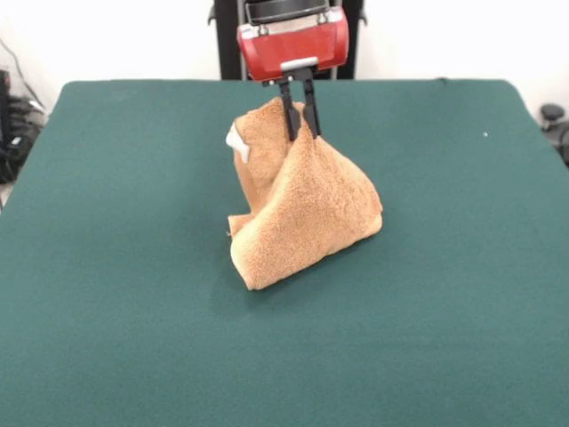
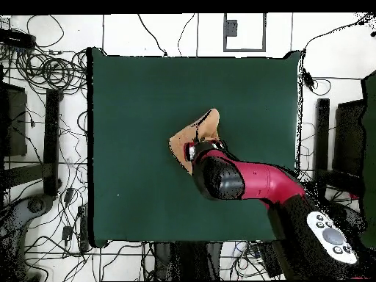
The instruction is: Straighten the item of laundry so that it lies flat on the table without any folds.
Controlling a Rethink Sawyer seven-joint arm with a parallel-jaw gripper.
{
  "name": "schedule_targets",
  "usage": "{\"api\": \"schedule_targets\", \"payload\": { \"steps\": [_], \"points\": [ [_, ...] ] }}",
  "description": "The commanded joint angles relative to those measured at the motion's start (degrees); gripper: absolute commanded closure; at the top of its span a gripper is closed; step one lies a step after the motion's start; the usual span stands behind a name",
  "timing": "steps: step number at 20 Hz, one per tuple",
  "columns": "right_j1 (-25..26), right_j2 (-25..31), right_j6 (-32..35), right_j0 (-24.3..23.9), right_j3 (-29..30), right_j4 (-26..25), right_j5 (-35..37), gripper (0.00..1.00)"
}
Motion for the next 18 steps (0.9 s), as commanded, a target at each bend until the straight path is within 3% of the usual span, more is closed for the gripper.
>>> {"api": "schedule_targets", "payload": {
  "steps": [1,9,12,18],
  "points": [
    [-1.1,-18.1,12.8,15.6,-8.7,-3.1,11.8,1.0],
    [-3.3,-22.2,14.8,18.2,-11.4,3.7,18.3,1.0],
    [-4.9,-22.5,12.9,18.4,-13.5,4.9,23.0,1.0],
    [-6.5,-21.9,10.1,17.5,-14.3,5.0,22.8,1.0]
  ]
}}
